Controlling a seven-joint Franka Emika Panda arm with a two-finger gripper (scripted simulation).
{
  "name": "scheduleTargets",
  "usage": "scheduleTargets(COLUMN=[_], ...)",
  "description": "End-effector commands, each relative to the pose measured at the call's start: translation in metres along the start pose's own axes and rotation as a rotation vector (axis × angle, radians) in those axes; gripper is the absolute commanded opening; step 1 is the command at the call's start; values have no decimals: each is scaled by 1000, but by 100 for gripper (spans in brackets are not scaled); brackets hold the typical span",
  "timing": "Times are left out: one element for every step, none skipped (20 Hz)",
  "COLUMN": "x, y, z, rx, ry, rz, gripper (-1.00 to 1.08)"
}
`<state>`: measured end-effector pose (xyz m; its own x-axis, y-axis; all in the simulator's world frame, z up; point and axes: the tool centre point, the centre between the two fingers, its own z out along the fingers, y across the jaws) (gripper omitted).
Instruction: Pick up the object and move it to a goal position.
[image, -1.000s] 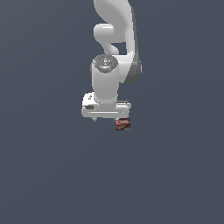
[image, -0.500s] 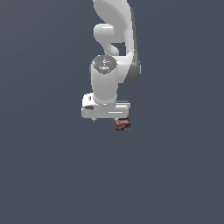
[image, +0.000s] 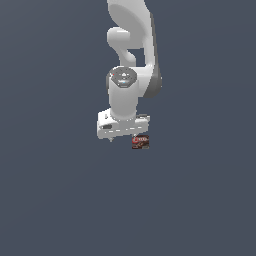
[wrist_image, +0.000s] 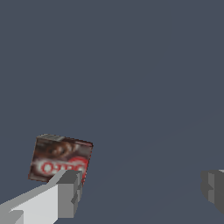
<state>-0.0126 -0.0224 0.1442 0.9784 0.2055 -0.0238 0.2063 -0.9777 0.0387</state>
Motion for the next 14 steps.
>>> scheduleTargets(x=[-1, -2, -3, -3, -4, -5, -5, -6, -7, -8, -8, -9, -10, -11], y=[-5, -7, -9, -11, -13, -15, -18, -20, -22, -24, -27, -29, -31, -34], z=[5, 7, 9, 11, 13, 16, 18, 20, 22, 24, 26, 28, 30, 32], rx=[0, -1, -1, -1, -1, -1, -1, -1, 0, 0, 0, 0, 1, 1], ry=[0, 0, 0, 0, 0, 0, 0, 0, 1, 1, 1, 2, 2, 3], rz=[-67, -98, -130, -162, -194, -226, -258, -290, -322, -354, -386, -418, -450, -483], gripper=[100, 100, 100, 100, 100, 100, 100, 100, 100, 100, 100, 100, 100, 100])
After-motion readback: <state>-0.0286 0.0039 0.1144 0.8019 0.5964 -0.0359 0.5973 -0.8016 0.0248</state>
